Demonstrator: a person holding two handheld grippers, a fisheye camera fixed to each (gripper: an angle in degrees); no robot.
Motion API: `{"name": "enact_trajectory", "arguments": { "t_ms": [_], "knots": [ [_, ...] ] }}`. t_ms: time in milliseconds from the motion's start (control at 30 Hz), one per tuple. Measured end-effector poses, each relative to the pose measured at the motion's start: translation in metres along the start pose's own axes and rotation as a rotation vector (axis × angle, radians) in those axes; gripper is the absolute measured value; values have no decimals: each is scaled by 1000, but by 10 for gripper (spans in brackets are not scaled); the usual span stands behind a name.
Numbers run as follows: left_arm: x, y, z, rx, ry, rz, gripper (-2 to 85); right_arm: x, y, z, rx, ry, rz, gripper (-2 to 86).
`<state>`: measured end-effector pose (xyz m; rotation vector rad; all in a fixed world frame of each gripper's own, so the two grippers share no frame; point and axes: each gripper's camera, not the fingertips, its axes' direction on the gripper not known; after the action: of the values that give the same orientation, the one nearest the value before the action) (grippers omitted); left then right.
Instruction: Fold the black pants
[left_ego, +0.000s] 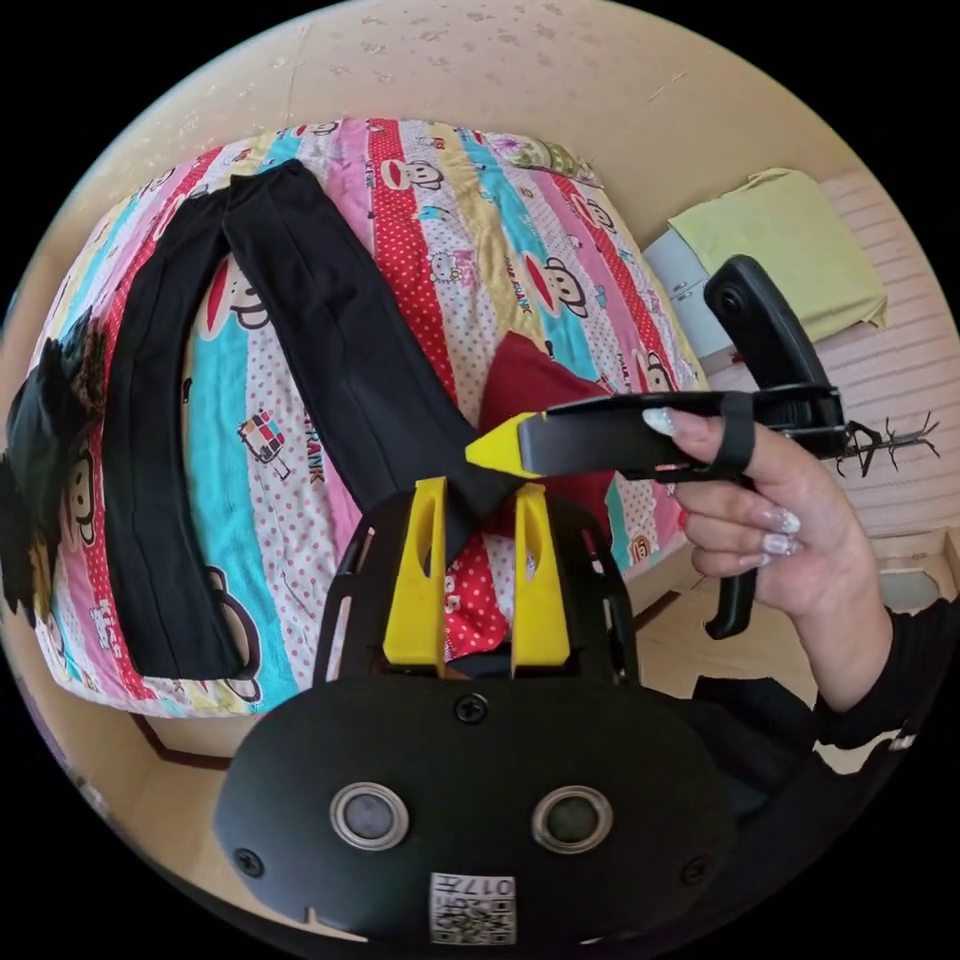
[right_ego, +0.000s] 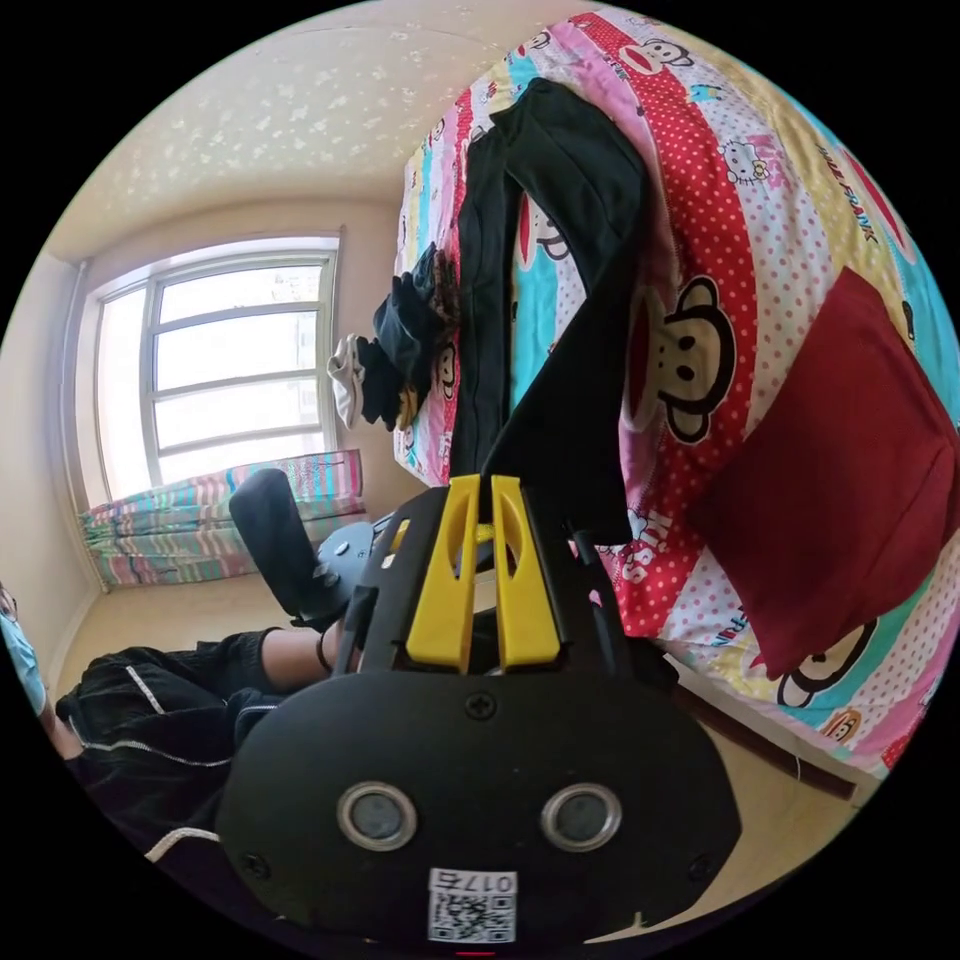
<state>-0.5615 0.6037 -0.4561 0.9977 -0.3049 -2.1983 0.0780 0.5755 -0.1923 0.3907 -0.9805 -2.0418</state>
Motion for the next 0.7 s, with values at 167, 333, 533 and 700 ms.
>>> {"name": "enact_trajectory", "arguments": {
  "t_ms": [167, 333, 533, 700],
  "knots": [
    [-8, 4, 1, 35, 7, 5, 45, -5, -6, 0, -21, -31, -29, 41],
    [-28, 5, -6, 50, 62, -37, 41, 9, -27, -43, 112, -137, 36, 76],
    [-47, 11, -19, 115, 109, -68, 41, 12, -150, -70, 214, -38, 53, 103],
    [-66, 15, -29, 160, 125, -61, 42, 24, -264, -32, 188, -8, 120, 115]
  ]
}}
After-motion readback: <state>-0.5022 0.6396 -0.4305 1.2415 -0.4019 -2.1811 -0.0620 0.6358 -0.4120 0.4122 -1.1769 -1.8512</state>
